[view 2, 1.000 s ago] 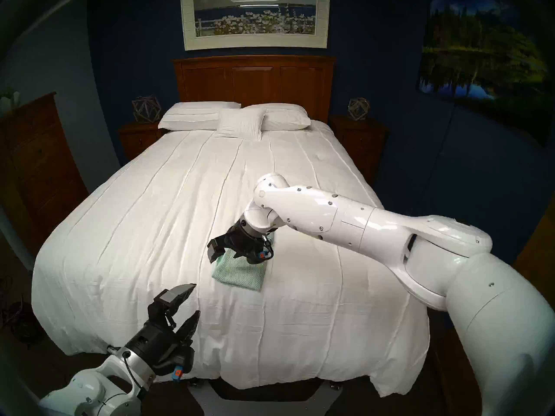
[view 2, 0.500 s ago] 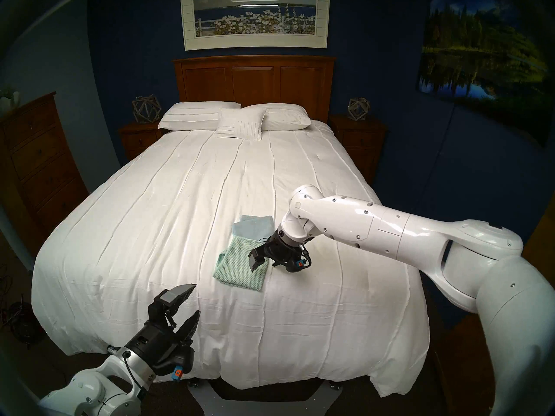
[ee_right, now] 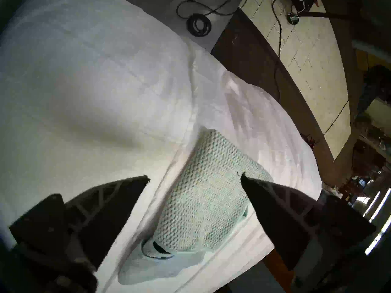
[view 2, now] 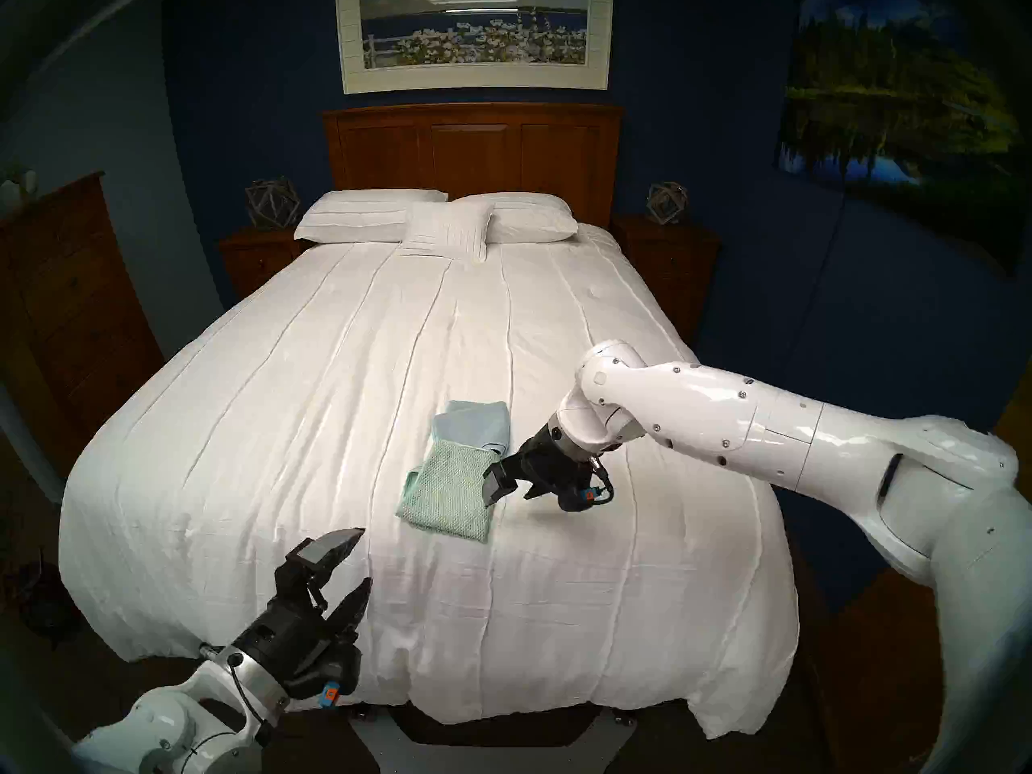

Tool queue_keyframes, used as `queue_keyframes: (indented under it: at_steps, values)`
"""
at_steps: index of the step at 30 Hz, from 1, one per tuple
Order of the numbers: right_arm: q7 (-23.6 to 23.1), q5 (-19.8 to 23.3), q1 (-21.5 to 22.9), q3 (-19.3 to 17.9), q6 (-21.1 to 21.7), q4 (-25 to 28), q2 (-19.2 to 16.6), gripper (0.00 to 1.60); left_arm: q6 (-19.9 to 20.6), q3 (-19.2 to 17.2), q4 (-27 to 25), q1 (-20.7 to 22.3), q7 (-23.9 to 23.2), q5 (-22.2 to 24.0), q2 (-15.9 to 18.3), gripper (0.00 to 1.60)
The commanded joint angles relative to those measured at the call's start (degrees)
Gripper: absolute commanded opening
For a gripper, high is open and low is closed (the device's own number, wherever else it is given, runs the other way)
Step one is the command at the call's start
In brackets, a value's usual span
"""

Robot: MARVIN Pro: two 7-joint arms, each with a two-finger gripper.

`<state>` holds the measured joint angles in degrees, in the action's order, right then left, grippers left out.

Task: Fold the hand towels twice and stack them up

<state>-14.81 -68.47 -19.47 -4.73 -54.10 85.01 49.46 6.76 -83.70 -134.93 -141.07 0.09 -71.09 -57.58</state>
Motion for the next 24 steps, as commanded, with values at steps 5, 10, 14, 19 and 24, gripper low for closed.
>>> queue_keyframes:
  at_steps: [5, 10, 14, 19, 24]
  values:
    - [-0.88, 1.04, 0.53, -0.72, 3.45, -5.77, 7.21, 1.60, -0.10, 0.10, -1.25, -0.08, 0.39, -0.03, -0.05, 1.60]
    - [-1.22, 2.18, 0.42, -0.81, 4.18, -8.15, 10.35, 1.60, -0.10, 0.10, -1.23, -0.06, 0.38, -0.03, -0.05, 1.60]
    - [-2.09, 2.82, 0.76, -0.61, 3.19, -10.95, 12.99, 1.60, -0.10, 0.09, -1.26, -0.10, 0.39, -0.04, -0.05, 1.60]
    - [-3.10, 2.70, 0.86, 0.19, 1.97, -14.39, 15.17, 1.60, -0.09, 0.07, -1.31, -0.15, 0.42, -0.05, -0.05, 1.60]
    - [-3.24, 2.03, 0.71, 0.82, 0.94, -17.93, 17.50, 1.60, -0.09, 0.07, -1.33, -0.17, 0.42, -0.05, -0.05, 1.60]
